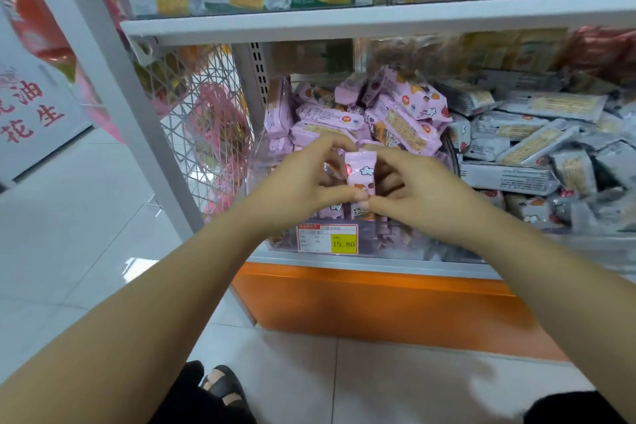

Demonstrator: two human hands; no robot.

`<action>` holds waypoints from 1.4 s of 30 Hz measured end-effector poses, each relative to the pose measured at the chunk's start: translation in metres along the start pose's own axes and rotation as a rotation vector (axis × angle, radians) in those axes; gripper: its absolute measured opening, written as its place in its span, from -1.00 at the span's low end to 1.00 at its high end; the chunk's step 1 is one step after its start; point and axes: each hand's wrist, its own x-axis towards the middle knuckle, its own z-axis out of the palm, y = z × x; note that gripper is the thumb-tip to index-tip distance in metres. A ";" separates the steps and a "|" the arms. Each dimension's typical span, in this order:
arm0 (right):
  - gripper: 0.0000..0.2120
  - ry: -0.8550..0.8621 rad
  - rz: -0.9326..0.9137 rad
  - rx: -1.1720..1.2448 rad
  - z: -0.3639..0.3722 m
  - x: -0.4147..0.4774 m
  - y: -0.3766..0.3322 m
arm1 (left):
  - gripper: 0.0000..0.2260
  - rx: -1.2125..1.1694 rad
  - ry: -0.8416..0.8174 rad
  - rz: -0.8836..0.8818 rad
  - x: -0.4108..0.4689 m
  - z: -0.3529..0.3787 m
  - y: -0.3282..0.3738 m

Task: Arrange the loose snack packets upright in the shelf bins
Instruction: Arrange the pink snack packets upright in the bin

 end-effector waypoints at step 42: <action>-0.63 -0.050 0.068 -0.143 -0.019 0.004 -0.007 | -0.69 0.565 -0.061 0.020 -0.008 -0.006 -0.038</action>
